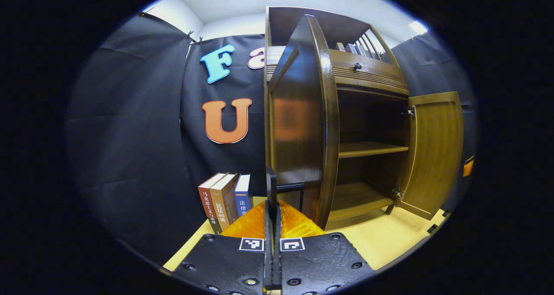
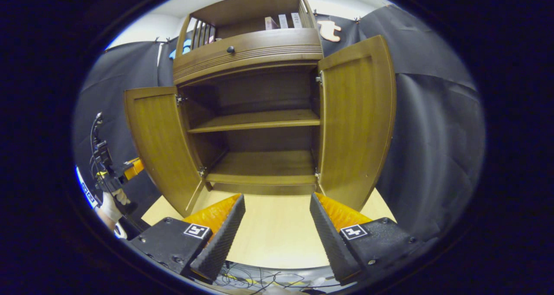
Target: Open the right door of the double-door shoe cabinet with the right hand, and open the left door with the left hand.
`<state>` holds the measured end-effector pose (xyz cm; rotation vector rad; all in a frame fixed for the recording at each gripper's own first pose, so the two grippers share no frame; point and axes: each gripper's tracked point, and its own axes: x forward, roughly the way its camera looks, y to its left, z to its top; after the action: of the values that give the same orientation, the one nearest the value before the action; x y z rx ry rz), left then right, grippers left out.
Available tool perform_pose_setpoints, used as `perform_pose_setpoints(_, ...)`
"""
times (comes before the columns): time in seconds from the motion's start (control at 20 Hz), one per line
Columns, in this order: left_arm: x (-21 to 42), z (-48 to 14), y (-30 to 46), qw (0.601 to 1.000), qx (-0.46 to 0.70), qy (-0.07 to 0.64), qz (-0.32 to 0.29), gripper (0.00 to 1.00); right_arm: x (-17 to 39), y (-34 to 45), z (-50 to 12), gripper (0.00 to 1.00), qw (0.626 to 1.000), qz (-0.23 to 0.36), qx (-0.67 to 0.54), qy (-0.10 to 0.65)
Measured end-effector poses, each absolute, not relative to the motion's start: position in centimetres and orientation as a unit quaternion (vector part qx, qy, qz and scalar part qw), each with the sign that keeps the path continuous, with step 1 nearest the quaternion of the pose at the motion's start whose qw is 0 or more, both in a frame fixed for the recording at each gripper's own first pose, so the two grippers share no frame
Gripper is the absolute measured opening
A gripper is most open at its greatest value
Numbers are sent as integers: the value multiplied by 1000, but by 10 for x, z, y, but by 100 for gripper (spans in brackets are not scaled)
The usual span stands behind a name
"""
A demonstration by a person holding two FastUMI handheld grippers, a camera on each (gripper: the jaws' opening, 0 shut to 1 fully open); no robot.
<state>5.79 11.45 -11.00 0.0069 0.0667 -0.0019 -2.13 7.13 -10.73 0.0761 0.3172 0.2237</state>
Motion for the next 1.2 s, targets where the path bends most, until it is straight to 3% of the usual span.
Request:
perform_pose_setpoints(0.25, 58, -112, 136, 999, 23, 28, 2, 0, -21, 78, -106, 94, 980, 120, 35, 158)
perform_pose_setpoints(1.1, 70, -121, 184, 993, 7, 54, -103, 0, -21, 71, -109, 94, 978, 123, 22, 169)
perform_pose_setpoints(1.2, 70, -129, 188, 989, 7, 76, -125, 4, -21, 69, -111, 94, 977, 122, 22, 171)
